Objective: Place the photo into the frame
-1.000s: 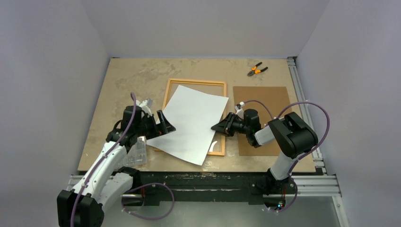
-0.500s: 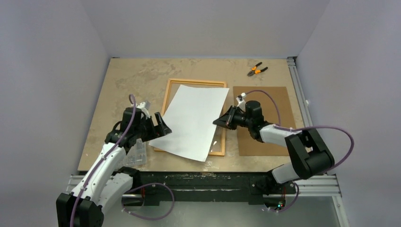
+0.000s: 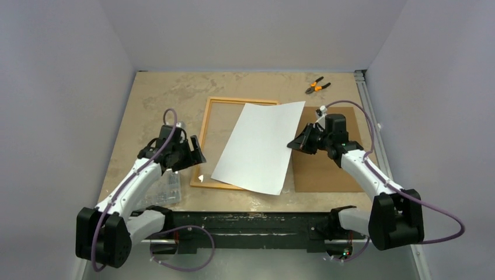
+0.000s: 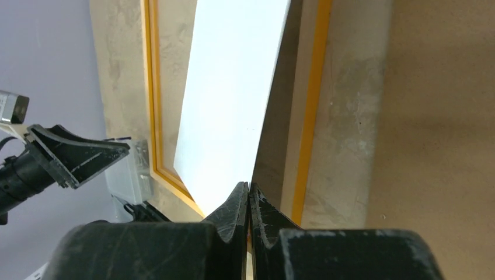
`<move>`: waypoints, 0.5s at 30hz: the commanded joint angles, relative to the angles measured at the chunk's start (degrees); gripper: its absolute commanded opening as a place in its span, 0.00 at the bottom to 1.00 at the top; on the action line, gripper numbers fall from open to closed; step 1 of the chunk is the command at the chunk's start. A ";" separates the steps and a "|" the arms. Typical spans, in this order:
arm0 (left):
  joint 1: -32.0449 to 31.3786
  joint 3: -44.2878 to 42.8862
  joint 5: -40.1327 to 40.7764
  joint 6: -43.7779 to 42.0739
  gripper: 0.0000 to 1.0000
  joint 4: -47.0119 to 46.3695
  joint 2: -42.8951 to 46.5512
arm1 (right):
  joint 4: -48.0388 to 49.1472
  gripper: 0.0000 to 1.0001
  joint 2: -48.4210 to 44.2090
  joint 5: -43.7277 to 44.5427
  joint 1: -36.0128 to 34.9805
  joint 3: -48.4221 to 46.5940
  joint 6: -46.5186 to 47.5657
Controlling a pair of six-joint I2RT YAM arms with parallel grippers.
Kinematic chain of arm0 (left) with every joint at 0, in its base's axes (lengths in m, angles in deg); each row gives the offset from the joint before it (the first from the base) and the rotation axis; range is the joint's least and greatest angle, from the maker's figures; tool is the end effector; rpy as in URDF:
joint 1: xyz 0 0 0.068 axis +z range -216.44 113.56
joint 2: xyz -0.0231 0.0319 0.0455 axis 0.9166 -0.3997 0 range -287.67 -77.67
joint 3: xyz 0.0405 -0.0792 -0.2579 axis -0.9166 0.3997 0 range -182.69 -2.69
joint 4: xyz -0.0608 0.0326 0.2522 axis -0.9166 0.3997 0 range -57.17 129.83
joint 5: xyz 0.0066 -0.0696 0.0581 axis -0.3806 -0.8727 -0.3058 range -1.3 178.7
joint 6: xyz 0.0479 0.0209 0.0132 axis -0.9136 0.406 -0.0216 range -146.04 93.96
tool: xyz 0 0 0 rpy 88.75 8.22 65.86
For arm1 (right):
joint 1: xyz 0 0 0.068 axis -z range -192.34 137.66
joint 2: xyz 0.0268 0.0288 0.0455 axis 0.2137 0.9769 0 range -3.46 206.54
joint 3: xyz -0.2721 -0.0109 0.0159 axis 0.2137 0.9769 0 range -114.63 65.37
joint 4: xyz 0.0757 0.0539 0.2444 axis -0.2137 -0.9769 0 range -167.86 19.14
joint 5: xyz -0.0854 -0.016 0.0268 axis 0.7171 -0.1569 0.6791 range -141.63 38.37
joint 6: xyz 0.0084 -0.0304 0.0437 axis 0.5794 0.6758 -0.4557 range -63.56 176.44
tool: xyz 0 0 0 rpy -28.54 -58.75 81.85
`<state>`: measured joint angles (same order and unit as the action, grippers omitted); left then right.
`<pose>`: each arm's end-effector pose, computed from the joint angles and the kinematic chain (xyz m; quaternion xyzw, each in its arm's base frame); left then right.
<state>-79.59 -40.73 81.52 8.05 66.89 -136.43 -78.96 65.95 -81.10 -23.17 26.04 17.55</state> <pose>0.1904 -0.0490 0.2193 -0.1542 0.9389 -0.1756 0.2527 0.2440 0.0645 0.2249 0.1030 0.8709 0.3853 0.2872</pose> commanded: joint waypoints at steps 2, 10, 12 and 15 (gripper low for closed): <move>-0.82 -5.70 8.90 -2.96 0.74 0.50 -8.04 | -10.15 0.00 -1.79 -1.74 0.88 -6.08 5.75; -3.65 -8.15 12.05 -3.50 0.66 -2.18 -19.85 | -13.21 0.00 -3.24 -4.50 1.07 -10.42 4.68; -4.85 -8.35 11.98 -3.53 0.62 -3.15 -21.84 | -13.98 0.00 -3.68 -5.15 1.08 -11.60 4.41; -7.12 -8.76 12.24 -3.40 0.53 -4.00 -24.07 | -15.08 0.00 -4.22 -5.82 1.12 -13.31 4.35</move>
<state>-84.26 -47.00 92.34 5.73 65.67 -158.74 -92.12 63.63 -84.38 -22.29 16.84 21.35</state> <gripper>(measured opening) 0.578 0.002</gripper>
